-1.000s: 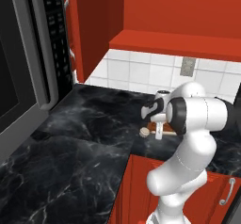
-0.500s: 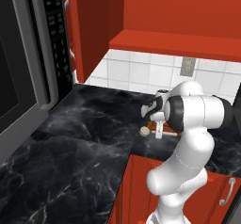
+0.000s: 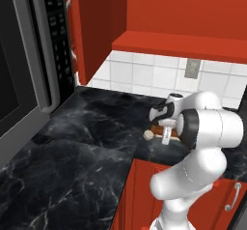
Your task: Grab the spray bottle from the cabinet, then place it next to the cutting board for sanitizing. Then grab the dish brush from the countertop next to the sink and place it next to the cutting board.
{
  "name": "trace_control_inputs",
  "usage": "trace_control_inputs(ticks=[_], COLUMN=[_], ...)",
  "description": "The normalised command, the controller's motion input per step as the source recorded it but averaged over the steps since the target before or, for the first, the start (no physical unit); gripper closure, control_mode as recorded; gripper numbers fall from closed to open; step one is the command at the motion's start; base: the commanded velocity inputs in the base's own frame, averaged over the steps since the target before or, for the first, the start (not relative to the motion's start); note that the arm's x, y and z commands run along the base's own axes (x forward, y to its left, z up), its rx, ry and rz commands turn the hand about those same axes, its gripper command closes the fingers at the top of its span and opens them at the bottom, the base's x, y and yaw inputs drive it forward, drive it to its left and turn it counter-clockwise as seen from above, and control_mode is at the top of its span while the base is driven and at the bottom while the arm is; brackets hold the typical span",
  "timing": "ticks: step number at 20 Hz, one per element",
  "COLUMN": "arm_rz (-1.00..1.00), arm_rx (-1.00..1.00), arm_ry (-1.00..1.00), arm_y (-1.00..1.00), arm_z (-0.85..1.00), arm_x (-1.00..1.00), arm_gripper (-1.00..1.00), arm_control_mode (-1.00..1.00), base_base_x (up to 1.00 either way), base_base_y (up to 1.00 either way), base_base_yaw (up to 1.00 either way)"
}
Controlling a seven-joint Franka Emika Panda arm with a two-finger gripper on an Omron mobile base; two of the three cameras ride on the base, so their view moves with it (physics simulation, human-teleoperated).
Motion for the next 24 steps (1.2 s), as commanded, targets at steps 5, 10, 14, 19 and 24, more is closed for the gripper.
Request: trace_control_inputs(ticks=[5, 10, 14, 19, 24], arm_rz=[-0.03, 0.0, 0.0, 0.0, -0.05], arm_rx=[0.1, 0.1, 0.12, 0.06, 0.03], arm_ry=[-0.2, -0.19, -0.17, -0.28, -0.17], arm_y=[0.0, 0.1, 0.08, 0.04, 0.03], arm_z=[0.59, 0.75, 0.67, 0.8, 0.9], arm_x=[-0.43, -0.44, -0.47, -0.46, -0.57], arm_gripper=[-1.0, -1.0, -1.0, -1.0, -1.0], arm_control_mode=[-1.0, -1.0, -1.0, -1.0, -1.0], base_base_x=[0.0, 0.0, 0.0, 0.0, 0.0], base_base_y=[0.0, 0.0, 0.0, 0.0, 0.0], base_base_yaw=[0.0, 0.0, 0.0, 0.0, 0.0])
